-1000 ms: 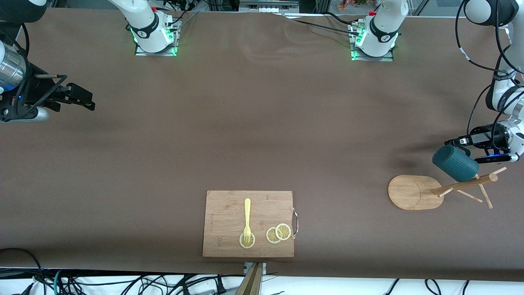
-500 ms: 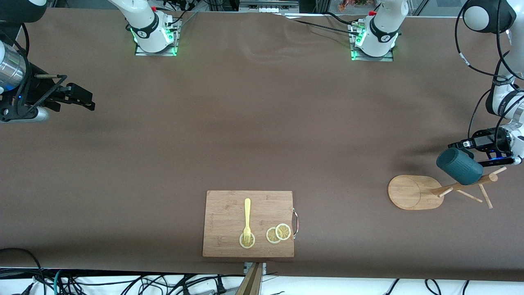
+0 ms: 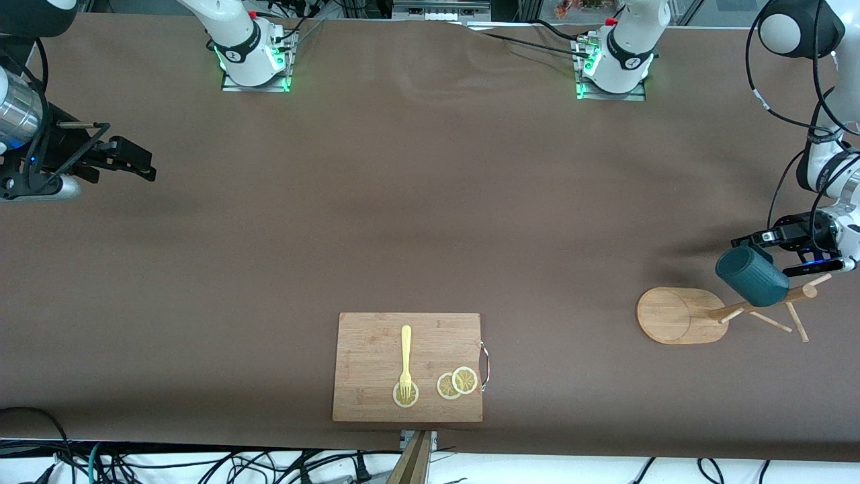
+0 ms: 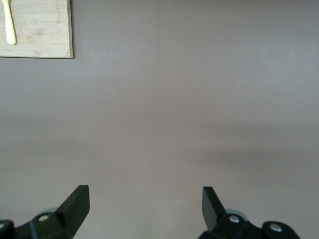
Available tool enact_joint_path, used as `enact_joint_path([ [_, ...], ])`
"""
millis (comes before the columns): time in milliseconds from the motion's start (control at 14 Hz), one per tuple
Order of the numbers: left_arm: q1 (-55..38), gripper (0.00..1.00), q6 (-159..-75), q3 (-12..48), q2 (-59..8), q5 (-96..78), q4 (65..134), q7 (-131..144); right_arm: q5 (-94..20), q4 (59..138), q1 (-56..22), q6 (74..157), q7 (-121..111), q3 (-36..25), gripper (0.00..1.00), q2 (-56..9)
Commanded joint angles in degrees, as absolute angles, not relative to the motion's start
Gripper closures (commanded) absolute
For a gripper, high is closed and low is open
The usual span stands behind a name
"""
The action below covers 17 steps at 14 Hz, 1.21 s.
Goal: Pass cup and hang on rack
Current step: 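Lower the mug onto a rack peg with the left gripper, then open the left gripper and release the mug handle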
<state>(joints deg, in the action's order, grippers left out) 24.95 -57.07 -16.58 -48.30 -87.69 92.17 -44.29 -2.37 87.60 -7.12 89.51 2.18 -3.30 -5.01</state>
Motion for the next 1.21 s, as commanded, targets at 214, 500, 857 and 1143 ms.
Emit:
enact_joint_path([
  [214,25.75,0.00,-52.74,-16.44,-49.31,-86.15,88.59,-45.70,-2.29,86.75,-6.77,88.59,2.72,-2.99,0.00,-5.19],
  [500,26.80,0.00,-49.76,-16.78,-48.96,-78.95,86.15,-45.79,-2.37,86.75,-6.77,88.68,2.72,-2.99,0.00,-5.19],
  [857,27.95,0.00,-44.57,-17.84,-48.34,-70.33,81.40,-45.70,-2.37,86.75,-6.77,88.68,2.72,-2.99,0.00,-5.19],
  [1143,28.74,0.00,-42.28,-18.63,-46.32,-63.21,75.43,-45.27,-2.37,86.84,-6.77,88.59,2.64,-3.08,0.00,-5.19],
])
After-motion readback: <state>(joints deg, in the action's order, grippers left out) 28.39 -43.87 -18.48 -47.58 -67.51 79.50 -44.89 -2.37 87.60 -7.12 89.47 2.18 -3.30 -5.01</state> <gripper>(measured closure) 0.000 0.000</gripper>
